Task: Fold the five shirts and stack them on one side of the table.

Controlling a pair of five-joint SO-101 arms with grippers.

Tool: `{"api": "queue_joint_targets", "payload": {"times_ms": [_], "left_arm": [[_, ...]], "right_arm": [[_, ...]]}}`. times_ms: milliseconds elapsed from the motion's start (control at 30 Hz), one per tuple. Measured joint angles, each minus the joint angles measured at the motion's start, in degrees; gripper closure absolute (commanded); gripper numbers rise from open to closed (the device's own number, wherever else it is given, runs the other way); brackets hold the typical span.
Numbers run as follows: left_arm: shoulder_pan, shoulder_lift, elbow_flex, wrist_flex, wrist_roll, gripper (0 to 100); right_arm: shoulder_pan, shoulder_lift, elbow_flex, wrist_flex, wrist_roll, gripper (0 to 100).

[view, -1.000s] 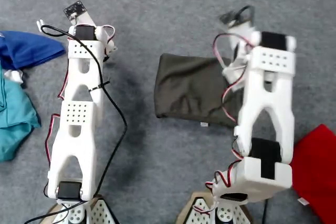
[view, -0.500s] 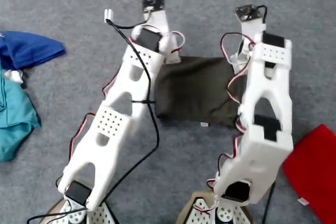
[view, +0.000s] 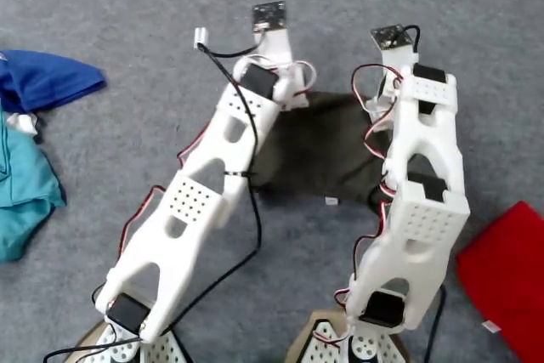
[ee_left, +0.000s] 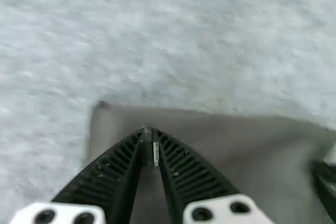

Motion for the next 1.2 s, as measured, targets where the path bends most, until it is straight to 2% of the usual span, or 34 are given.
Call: {"api": "queue_joint_targets", "payload": {"times_ms": [200, 533, 700, 900, 1000, 1133, 1200], "left_arm": [[-5.1, 1.93, 0.0, -0.97, 0.18, 98], [-5.63, 1.93, 0.0, -1.05, 0.18, 98], [-6.86, 1.93, 0.0, -0.88, 0.09, 98], [-9.23, 0.44, -0.09, 5.71, -0.62, 98], [-9.58, -0.79, -0.09, 8.97, -3.08, 92], [-9.67, -3.52, -0.09, 14.24, -3.52, 78], [-9.67, -4.92, -0.09, 17.58, -3.6, 77]], "right_arm": [[0.0, 0.35, -0.35, 0.0, -0.09, 99.4], [0.0, -0.35, -0.35, 0.26, -0.09, 99.3], [0.0, -7.38, -0.35, 5.1, -0.18, 99.3], [0.0, -17.85, -0.35, 10.2, -0.18, 99.1], [0.0, -19.87, -0.35, 15.12, -0.35, 93.8], [-1.76, -20.57, 2.55, 20.13, -2.55, 79.3], [-3.16, -20.92, 5.63, 20.66, -2.99, 74.4]]}}
